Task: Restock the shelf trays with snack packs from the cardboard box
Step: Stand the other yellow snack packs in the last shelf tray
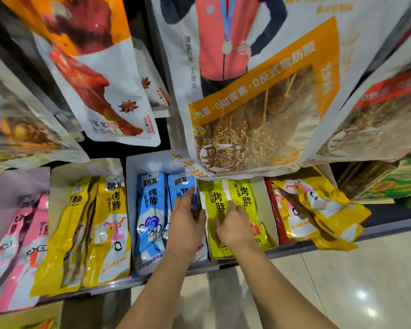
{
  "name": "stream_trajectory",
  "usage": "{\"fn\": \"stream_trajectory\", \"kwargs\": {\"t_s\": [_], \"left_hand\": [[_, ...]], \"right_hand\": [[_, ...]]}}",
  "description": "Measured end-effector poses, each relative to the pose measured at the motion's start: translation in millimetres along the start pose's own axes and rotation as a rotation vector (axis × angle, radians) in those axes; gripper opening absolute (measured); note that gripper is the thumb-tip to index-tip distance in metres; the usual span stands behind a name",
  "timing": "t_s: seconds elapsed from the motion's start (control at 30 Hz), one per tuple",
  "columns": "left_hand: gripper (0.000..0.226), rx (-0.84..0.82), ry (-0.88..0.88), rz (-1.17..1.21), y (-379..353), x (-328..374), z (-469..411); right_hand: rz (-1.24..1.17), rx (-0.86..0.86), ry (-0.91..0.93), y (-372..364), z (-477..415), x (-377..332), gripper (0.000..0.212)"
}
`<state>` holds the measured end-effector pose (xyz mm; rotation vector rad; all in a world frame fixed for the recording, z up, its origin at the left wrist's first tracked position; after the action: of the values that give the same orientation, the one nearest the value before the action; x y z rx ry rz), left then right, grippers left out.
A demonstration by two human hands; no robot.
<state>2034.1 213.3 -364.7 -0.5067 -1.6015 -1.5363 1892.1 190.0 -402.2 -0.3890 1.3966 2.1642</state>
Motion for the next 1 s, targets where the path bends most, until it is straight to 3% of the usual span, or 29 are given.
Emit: {"fn": "stream_trajectory", "kwargs": {"t_s": [0.1, 0.33, 0.57, 0.77, 1.0], "left_hand": [[0.057, -0.084, 0.003, -0.037, 13.1, 2.7, 14.3], [0.058, -0.192, -0.111, -0.395, 58.8, 22.7, 69.6], [0.051, -0.123, -0.09, -0.692, 125.0, 42.9, 136.9], [0.054, -0.071, -0.093, -0.902, 168.2, 55.0, 176.4], [0.054, -0.018, 0.057, -0.923, 218.8, 28.9, 201.2]], "right_hand": [[0.159, 0.03, 0.088, 14.5, 25.1, -9.3, 0.058], [0.462, 0.062, 0.22, 45.1, 107.6, -37.1, 0.054], [0.632, 0.097, 0.364, 69.8, 203.7, -65.7, 0.049], [0.647, 0.144, 0.48, 66.7, 258.2, -91.6, 0.054], [0.622, 0.099, 0.654, 37.0, 286.1, -149.8, 0.057]]}}
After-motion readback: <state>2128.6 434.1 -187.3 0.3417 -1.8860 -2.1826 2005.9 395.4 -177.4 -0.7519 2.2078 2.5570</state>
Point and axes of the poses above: each hand's wrist, its own z-axis away from the middle knuckle, its own y-axis out of the back of the hand, x = y × z, the point moved 5 cm from there along -z, towards the middle knuckle, and after that the axes turned 3 degrees about -z, right-handed, at the moved point
